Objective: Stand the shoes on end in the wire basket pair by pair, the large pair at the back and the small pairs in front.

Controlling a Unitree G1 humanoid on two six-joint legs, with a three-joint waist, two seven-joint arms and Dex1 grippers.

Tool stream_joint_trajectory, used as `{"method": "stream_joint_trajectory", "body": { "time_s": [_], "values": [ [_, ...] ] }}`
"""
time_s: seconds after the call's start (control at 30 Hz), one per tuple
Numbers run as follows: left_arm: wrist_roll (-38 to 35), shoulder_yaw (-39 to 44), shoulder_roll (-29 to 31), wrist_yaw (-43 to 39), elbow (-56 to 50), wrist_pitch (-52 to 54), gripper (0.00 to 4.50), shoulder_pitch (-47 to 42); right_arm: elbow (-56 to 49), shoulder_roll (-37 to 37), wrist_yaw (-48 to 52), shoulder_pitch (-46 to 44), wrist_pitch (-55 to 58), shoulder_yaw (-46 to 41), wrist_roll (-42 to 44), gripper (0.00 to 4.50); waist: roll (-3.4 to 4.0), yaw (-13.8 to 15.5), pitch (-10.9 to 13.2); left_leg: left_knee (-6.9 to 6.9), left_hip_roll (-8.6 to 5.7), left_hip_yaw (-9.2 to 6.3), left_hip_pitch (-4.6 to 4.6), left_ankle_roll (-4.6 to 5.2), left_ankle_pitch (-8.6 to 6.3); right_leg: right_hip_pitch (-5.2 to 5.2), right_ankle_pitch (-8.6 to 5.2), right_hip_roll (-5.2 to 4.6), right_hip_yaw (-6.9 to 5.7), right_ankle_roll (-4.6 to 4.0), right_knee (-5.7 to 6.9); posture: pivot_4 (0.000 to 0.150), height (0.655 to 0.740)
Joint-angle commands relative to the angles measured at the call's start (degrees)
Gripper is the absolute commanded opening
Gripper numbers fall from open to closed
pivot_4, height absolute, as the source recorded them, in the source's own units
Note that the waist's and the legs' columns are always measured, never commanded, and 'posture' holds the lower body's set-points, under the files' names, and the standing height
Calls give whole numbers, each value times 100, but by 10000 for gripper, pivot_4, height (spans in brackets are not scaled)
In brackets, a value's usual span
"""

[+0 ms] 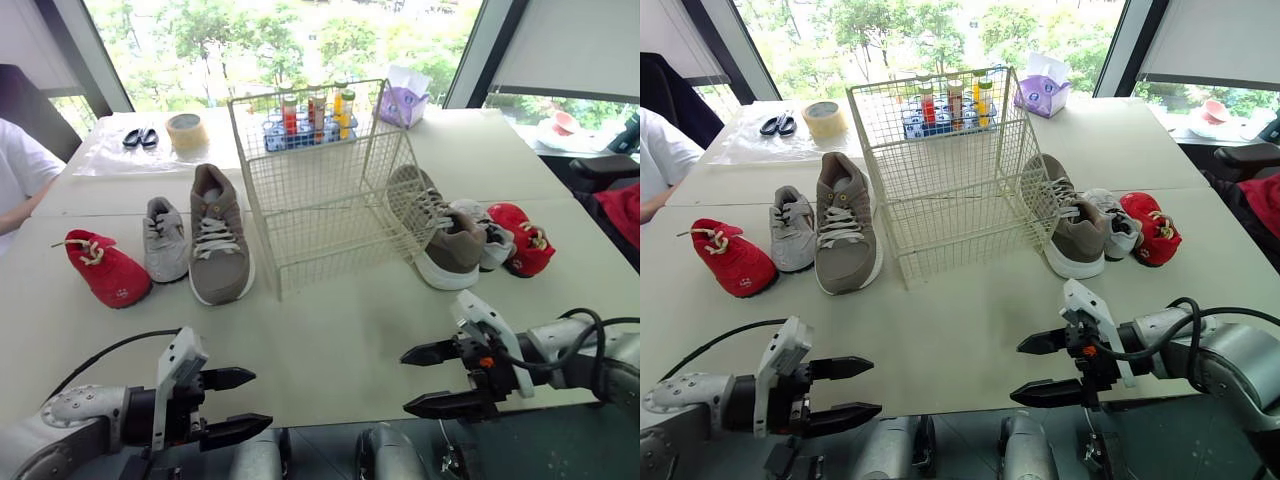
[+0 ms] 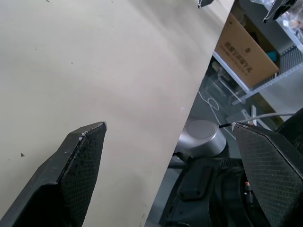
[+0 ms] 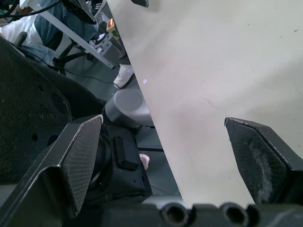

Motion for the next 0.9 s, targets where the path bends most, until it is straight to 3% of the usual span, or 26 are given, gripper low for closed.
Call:
{"method": "stream_joint_trajectory", "body": {
  "time_s": [0.03, 0.17, 0.33, 0.67, 0.8, 0.9],
  "values": [
    [61, 3, -42, -60, 9, -128, 43877, -58, -38, 21, 63, -65, -80, -15, -3, 45000, 0, 0, 0, 0, 0, 0, 0, 0, 0, 1, 0, 0, 0, 0, 0, 1500, 6797],
    [20, -44, -36, -63, -42, -38, 43877, -74, -1, 38, 41, -100, -124, 6, -92, 45000, 0, -6, 0, 0, 0, 0, 0, 0, 0, 4, 0, 0, 0, 0, 0, 1500, 6797],
    [481, -278, -104, 137, -6, -196, 43877, -185, 142, 148, -85, -296, -48, 44, -134, 45000, 0, -4, 0, 0, 0, 1, 0, 0, 0, 4, 0, 0, 0, 0, 0, 1500, 6797],
    [-48, -201, -434, 430, 22, 207, 43877, -587, -19, 103, -37, -311, -277, -261, -192, 45000, 1, 0, -2, 0, 0, 2, 0, 1, 1, 8, 8, 1, 0, 12, 3, 1500, 6797],
    [-33, -319, -319, 319, 10, 282, 43877, -844, 152, -674, 305, -296, -279, -434, -533, 45000, 2, 6, -1, 2, -1, 2, 0, 1, 1, 8, 9, 0, 0, 14, 3, 1500, 6797],
    [-102, -295, -144, 145, 124, 374, 43877, -1246, 521, -1346, 748, -1137, -107, -704, -314, 45000, 12, -10, 3, 5, 0, 3, 2, 1, 1, 6, 8, 0, 1, 3, 3, 1500, 6797]
  ]
}}
